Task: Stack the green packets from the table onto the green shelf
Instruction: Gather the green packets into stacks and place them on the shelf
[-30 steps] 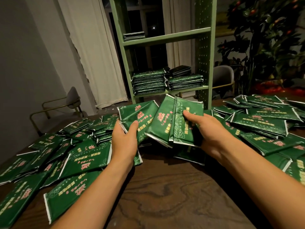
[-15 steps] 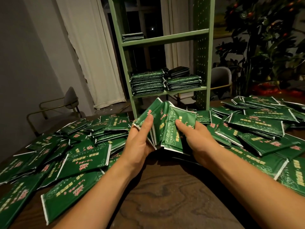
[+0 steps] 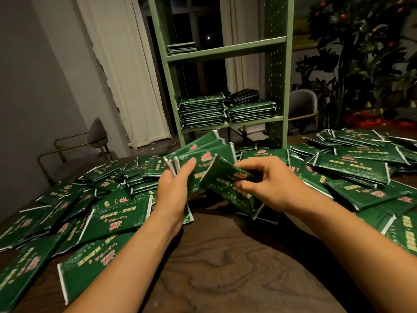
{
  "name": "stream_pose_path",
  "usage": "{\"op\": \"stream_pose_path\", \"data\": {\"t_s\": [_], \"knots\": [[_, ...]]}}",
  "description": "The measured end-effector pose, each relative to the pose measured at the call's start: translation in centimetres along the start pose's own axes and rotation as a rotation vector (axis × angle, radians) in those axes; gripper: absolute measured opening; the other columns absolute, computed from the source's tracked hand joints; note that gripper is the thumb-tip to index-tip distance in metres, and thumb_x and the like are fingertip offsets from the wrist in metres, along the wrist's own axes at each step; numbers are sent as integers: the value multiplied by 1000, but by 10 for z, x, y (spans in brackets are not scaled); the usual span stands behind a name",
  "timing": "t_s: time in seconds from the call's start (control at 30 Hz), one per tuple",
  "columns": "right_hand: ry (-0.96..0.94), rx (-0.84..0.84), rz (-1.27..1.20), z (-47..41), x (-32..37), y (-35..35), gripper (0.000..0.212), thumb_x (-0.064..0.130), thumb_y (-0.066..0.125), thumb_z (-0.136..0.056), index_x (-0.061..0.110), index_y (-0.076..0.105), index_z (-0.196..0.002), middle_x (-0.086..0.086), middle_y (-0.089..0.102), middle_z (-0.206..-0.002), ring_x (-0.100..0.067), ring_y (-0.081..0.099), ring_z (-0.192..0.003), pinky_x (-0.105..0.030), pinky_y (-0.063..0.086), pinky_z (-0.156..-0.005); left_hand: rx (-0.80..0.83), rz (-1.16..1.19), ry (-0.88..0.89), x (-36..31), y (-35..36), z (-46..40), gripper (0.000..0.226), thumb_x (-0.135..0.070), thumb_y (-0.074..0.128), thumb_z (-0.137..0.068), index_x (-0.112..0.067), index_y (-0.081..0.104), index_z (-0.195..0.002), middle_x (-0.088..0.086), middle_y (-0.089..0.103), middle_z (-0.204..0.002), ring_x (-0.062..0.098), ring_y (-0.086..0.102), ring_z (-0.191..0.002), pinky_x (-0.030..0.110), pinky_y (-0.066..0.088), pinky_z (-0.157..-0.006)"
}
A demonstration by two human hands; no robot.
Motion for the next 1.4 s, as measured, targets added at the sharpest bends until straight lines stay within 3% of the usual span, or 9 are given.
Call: {"op": "stream_pose_path", "data": {"t_s": [0.2,0.33,0.5,0.67,0.9,1.03,1.13,1.23,1.4], "knots": [[-177,-309,218,5,13,-11,64,32,92,-65,22,58,-119,6,54,-116,-5,53,-106,-22,46,-93,287,-229,136,-7,34,20,36,-22,79,-81,-16,66,-114,-2,78,-103,16,74,-100,32,57,-88],[-120,-154,187,1,5,-4,109,44,91,-62,32,29,-151,7,41,-141,-11,41,-131,-34,37,-113,290,-130,84,-6,30,17,43,-15,81,-83,-9,65,-121,5,78,-106,23,74,-102,40,55,-92],[-118,-57,232,4,-2,19,74,28,91,-68,33,46,-126,12,57,-122,-9,57,-112,-41,52,-97,123,-134,135,-9,16,9,27,-34,76,-87,-15,65,-103,3,74,-96,10,72,-80,19,53,-61],[-102,8,170,4,-3,31,80,28,83,-74,35,37,-139,7,48,-126,-12,54,-116,-41,52,-99,-80,-195,150,1,2,0,8,-22,71,-92,-16,67,-95,5,70,-100,27,69,-93,40,58,-73],[-43,144,185,11,-10,42,50,13,63,-89,32,37,-128,6,57,-118,-10,59,-106,-35,53,-91,13,-203,132,4,12,7,12,-26,66,-96,-18,66,-86,-6,70,-79,12,67,-70,28,53,-57],[44,8,-102,8,-10,19,53,3,65,-91,30,41,-130,8,62,-118,-8,65,-108,-29,58,-89,112,-42,76,3,20,9,40,-31,82,-81,-16,59,-109,2,76,-93,17,75,-86,29,58,-68],[173,-96,-417,8,-16,10,61,-1,66,-92,29,39,-138,7,67,-103,4,70,-84,-13,55,-68,156,-43,52,1,25,13,29,-11,79,-84,-11,66,-110,8,78,-102,28,74,-98,37,59,-81],[284,-178,-685,6,-22,8,55,1,68,-90,18,44,-137,-3,76,-98,-9,74,-79,-20,56,-60,155,87,-35,0,28,12,30,-10,76,-85,-9,68,-114,11,77,-105,27,75,-96,39,60,-82],[333,-256,-706,-7,-13,-6,34,5,70,-90,3,56,-121,-5,78,-91,-17,75,-83,-32,62,-77,192,153,-143,-13,43,8,33,-25,70,-90,-9,67,-118,12,76,-108,24,73,-95,32,58,-68]]}}
Point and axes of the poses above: each hand's wrist, its own z-axis away from the middle knuckle, its own y-axis out of the palm, x = y × z, the point moved 8 cm from there along -z, towards the middle knuckle
